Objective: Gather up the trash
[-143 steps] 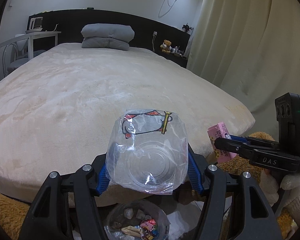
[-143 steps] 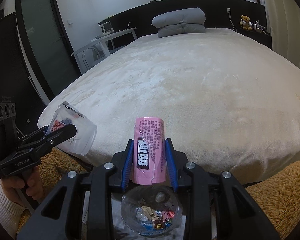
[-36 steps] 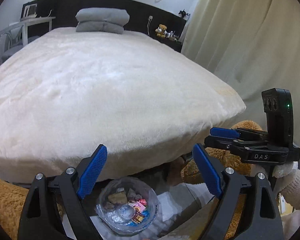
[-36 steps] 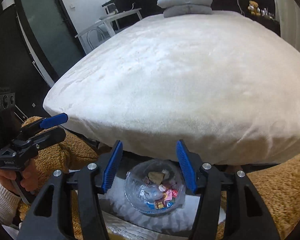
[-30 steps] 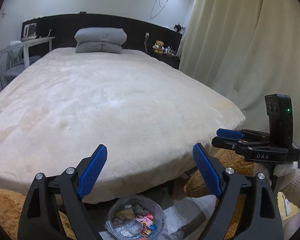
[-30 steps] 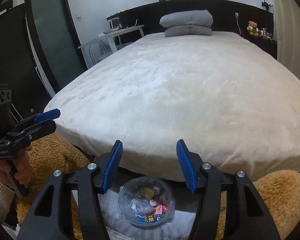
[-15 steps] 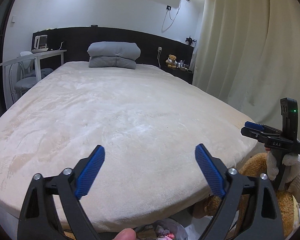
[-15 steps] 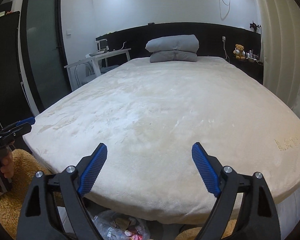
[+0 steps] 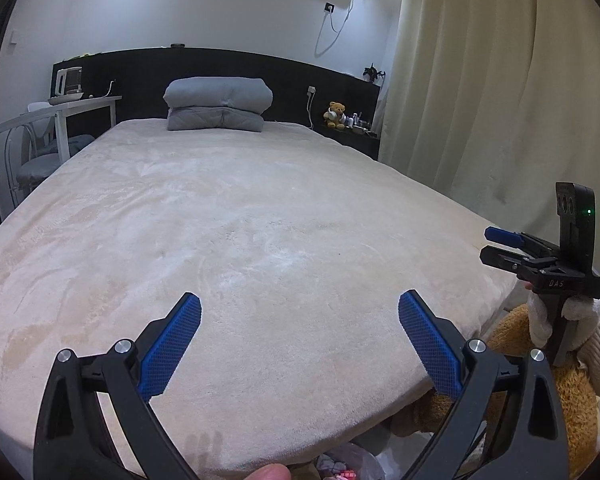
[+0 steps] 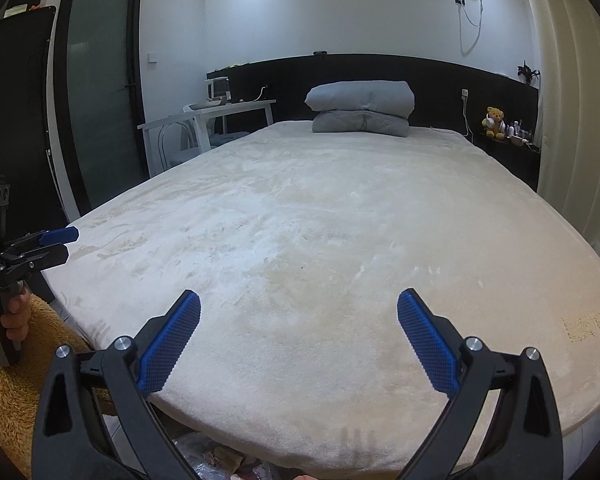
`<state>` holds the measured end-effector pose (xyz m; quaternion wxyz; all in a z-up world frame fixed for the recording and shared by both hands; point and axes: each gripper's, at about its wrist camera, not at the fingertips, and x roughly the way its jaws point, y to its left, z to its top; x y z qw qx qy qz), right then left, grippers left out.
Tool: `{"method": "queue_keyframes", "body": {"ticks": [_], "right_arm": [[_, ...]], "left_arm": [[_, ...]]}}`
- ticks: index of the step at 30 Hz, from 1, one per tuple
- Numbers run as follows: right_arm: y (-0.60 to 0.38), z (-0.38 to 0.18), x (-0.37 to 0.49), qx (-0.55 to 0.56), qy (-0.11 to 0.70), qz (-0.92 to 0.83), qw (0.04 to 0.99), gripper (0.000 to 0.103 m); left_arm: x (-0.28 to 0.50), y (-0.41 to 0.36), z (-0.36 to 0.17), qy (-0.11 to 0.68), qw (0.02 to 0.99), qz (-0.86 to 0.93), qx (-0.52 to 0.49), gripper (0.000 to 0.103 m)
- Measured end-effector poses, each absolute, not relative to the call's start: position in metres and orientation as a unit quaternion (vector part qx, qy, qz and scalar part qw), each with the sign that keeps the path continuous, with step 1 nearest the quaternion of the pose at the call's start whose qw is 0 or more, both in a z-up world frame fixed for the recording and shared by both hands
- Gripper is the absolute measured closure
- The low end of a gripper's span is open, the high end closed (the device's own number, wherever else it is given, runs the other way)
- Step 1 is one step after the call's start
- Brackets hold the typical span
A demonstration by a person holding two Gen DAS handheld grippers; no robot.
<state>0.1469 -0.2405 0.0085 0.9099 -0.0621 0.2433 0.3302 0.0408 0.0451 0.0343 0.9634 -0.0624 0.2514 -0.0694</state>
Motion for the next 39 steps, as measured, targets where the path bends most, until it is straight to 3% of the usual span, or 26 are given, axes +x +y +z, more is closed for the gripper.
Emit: {"method": "queue_keyframes", "body": {"ticks": [39], "right_arm": [[-0.237, 0.004, 0.141, -0.065, 0.249, 0.338, 0.905, 0.005]], "left_arm": [[0.038, 0.033, 0.03, 0.248, 0.966, -0.06, -0.042, 0.006]]}}
